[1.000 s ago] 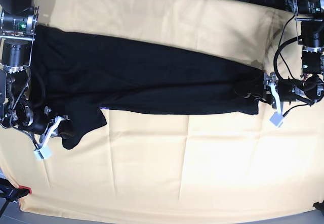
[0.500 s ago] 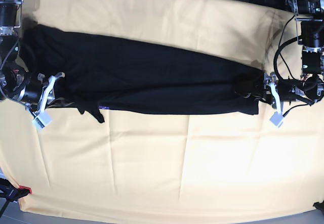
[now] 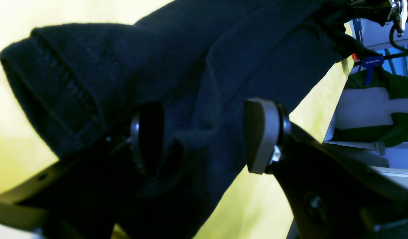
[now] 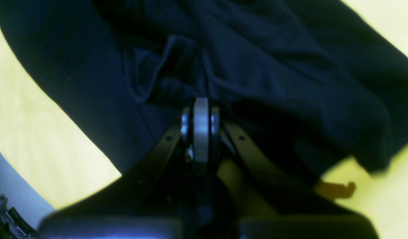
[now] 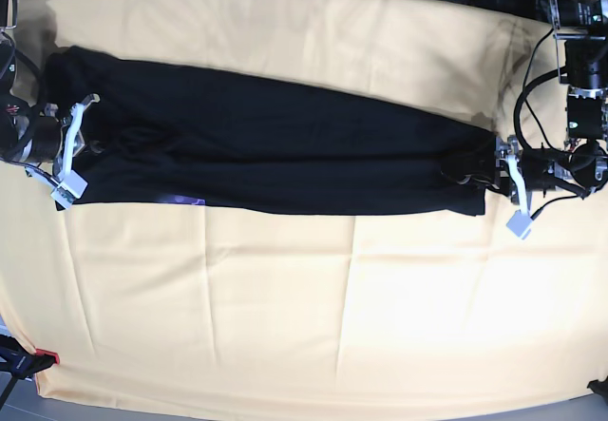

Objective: Fold the T-shirt properly
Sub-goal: 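Tuck the sleeve under with the right gripper, holding the fold with left, then grasp the hem end with the left gripper and fold it toward the collar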

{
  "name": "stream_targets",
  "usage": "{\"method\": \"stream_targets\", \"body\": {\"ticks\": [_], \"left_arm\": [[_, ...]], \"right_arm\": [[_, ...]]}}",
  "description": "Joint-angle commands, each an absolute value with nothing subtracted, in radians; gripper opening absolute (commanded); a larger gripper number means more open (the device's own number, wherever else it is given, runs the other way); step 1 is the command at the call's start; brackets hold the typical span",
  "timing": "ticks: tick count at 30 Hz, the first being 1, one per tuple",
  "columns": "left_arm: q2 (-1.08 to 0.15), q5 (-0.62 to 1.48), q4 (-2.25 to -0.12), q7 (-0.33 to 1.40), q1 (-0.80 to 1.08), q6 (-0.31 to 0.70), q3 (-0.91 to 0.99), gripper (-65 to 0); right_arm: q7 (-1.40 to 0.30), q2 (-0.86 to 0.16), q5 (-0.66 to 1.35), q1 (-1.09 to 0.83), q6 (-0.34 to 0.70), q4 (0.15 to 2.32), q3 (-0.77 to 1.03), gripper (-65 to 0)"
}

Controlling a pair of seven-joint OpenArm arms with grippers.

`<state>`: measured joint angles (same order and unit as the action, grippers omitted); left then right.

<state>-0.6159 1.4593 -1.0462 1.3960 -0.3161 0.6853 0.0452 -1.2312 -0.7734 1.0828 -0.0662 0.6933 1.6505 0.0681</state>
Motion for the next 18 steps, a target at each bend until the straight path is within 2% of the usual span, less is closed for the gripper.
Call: {"method": "stream_targets", "body": {"ticks": [1, 5, 9, 13, 14, 18], "left_arm": [[-0.638, 1.484, -1.059, 1.396, -0.342, 0.688, 0.053, -25.5], [-0.646, 1.484, -1.059, 1.396, -0.342, 0.688, 0.053, -25.5], [-0.662, 1.484, -1.059, 1.396, -0.354, 0.681, 0.055, -25.5], [-0.696, 1.484, -1.059, 1.383, -0.363, 0.645, 0.055, -25.5], [-0.707, 1.484, -1.059, 1.377, -0.363, 0.642, 0.055, -25.5], [-0.732, 1.484, -1.059, 1.383, -0.361, 0.642, 0.109, -25.5]], "right_arm": [[-1.249, -0.796, 1.097, -0.052, 0.698, 1.666, 0.079, -65.0], [-1.386, -0.801, 1.169, -0.053, 0.698, 1.666, 0.079, -65.0], [-1.396, -0.813, 1.309, -0.052, 0.698, 1.667, 0.079, -64.9], [-1.396, -0.826, 1.462, -0.05, 0.698, 1.676, 0.08, -35.5], [-1.396, -0.833, 1.484, -0.05, 0.698, 1.683, 0.08, -32.2], [-1.396, -0.873, 1.484, -0.05, 0.698, 1.719, 0.08, -31.9]]}}
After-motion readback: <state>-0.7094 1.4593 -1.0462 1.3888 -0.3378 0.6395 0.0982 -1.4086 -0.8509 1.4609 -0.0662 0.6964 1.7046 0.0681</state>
